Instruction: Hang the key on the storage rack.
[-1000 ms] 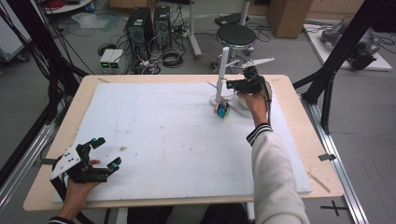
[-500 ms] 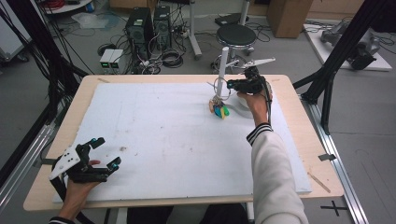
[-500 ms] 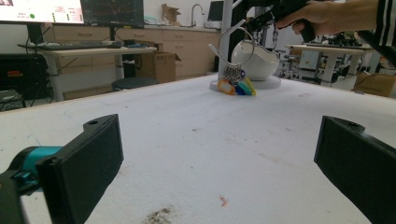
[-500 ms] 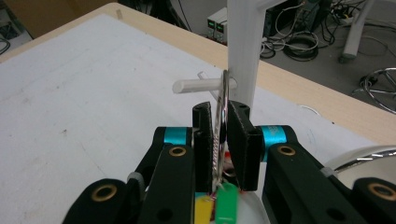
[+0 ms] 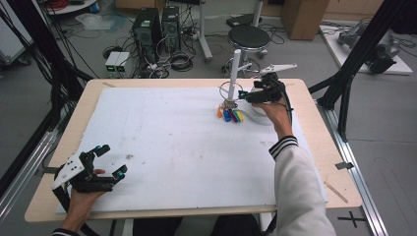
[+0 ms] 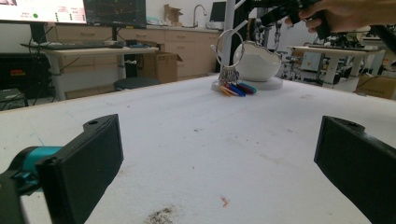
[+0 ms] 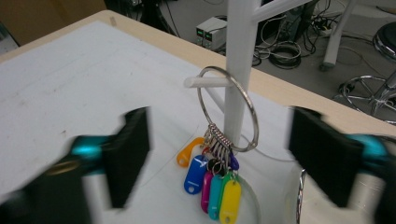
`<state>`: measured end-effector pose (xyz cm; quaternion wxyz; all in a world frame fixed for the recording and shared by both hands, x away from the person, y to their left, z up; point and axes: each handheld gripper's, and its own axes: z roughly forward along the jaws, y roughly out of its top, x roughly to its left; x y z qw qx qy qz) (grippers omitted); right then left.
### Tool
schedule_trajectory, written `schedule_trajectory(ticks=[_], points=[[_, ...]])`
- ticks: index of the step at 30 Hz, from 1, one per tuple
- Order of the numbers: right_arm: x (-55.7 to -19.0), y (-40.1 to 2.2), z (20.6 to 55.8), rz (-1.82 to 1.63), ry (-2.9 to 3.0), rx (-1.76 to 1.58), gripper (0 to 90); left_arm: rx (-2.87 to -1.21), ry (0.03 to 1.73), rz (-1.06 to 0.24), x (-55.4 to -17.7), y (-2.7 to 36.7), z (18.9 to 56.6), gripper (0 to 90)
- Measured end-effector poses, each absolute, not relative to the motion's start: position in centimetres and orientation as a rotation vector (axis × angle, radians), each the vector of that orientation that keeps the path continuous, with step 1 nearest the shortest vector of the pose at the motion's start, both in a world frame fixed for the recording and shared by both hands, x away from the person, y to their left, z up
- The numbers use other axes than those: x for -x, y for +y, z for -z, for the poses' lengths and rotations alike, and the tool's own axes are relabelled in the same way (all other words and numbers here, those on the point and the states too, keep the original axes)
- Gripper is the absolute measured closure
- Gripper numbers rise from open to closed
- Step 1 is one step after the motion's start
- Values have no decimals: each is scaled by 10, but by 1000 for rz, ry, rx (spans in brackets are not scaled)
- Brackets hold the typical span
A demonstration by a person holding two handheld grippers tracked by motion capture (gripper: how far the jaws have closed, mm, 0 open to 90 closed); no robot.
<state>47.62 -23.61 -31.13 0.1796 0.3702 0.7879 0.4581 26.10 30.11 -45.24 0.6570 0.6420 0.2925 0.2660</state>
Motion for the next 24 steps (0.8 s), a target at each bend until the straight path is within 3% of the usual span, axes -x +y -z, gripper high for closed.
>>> schedule_trajectory(ticks=[2,13,24], points=[[-471,-236,311,-1298,2259,-1021,8,-1452,662,-604,-261,301,453,17],[-423,-251,307,-1399,2260,-810,9,-1451,664,-606,-261,301,453,17],[-369,-272,349,-1561,2187,-673,9,-1449,664,-632,-259,299,453,17]])
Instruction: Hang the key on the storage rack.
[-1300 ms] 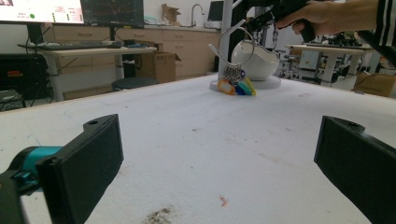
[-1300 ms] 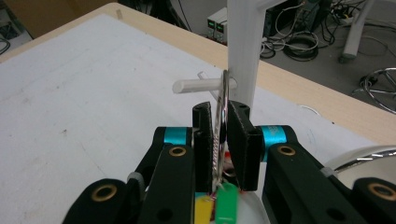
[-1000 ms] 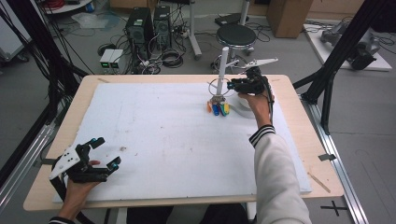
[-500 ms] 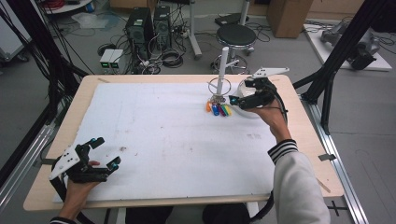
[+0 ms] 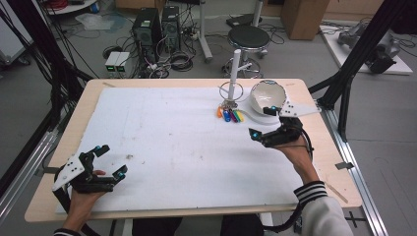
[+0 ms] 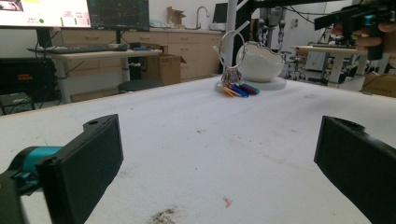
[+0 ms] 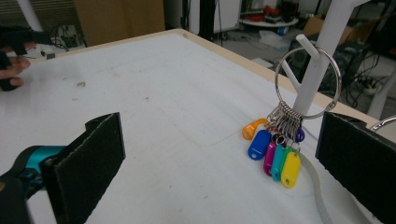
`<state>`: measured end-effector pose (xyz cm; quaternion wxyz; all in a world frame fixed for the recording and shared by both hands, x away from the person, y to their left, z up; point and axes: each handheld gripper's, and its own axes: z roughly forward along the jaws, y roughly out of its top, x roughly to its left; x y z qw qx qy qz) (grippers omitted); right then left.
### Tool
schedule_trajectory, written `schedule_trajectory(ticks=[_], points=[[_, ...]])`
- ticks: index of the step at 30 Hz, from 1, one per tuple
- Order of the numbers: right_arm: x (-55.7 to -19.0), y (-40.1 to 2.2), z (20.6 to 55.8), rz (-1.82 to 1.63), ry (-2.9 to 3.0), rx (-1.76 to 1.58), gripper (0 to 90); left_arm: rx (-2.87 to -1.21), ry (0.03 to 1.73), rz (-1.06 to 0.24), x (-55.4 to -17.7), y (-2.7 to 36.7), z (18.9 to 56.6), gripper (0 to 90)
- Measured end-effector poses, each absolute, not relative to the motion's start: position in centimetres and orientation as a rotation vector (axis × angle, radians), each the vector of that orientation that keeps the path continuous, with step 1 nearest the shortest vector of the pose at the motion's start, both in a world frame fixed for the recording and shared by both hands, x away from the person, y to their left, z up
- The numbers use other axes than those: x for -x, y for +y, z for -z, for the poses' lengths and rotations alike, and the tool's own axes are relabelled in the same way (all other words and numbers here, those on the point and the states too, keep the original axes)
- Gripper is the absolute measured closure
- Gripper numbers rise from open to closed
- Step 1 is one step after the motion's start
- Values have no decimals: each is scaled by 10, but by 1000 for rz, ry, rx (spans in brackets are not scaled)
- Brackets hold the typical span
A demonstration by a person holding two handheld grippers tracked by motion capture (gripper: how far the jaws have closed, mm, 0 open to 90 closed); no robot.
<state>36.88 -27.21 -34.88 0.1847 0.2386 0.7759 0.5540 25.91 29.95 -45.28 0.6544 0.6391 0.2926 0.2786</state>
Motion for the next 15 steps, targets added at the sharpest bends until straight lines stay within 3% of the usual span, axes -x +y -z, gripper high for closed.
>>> schedule_trajectory(ticks=[15], points=[[-329,-311,419,-1701,1966,-776,9,-1447,672,-637,-259,300,453,17]])
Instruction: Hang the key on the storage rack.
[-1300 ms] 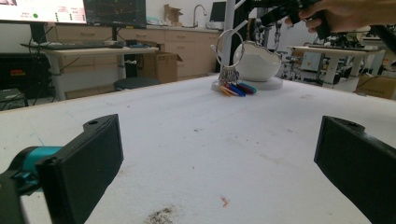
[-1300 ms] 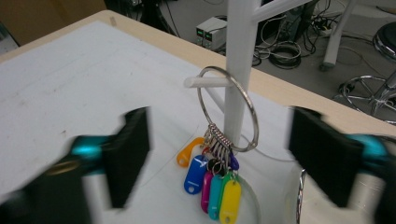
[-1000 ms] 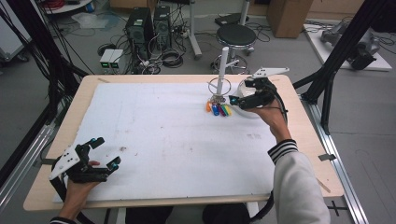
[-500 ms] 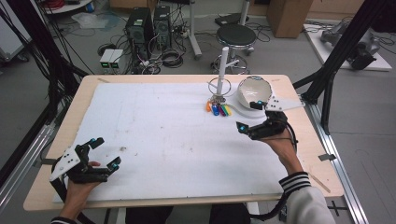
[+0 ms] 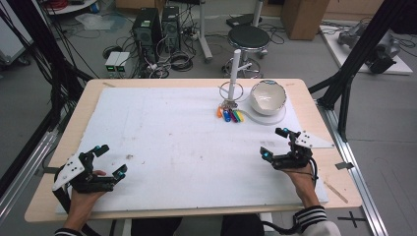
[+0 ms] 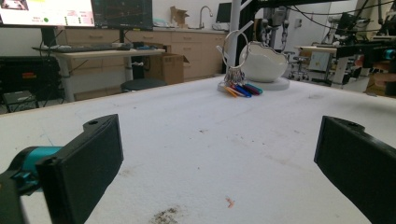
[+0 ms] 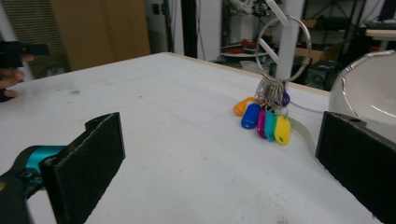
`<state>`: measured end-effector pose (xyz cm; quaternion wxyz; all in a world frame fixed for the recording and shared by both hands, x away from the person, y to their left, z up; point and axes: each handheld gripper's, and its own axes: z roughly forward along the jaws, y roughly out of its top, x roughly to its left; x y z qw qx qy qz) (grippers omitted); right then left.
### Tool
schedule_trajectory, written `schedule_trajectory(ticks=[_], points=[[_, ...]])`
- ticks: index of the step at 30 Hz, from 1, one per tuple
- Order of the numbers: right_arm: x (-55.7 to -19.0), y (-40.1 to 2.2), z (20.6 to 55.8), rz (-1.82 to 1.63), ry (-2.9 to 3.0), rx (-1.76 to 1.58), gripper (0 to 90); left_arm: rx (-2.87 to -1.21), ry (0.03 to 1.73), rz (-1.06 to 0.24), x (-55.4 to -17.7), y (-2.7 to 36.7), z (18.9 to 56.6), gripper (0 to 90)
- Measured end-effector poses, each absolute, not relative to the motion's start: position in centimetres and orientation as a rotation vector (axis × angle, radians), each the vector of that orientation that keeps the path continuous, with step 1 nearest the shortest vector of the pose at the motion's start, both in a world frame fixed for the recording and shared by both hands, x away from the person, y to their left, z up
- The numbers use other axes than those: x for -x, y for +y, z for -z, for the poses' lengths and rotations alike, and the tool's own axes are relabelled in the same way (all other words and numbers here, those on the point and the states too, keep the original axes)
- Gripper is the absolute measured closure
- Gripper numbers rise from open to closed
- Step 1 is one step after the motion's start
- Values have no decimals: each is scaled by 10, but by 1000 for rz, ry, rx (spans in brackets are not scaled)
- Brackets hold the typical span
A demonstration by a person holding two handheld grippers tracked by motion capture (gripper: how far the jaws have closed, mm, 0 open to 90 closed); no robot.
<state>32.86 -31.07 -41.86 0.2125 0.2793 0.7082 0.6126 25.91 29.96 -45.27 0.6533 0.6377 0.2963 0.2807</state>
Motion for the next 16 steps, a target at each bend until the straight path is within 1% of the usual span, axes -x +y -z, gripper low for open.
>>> schedule_trajectory(ticks=[12,16], points=[[-319,-314,449,-1761,1923,-784,9,-1434,677,-646,-258,300,453,17],[-319,-315,449,-1766,1893,-799,9,-1426,672,-654,-257,301,453,17]])
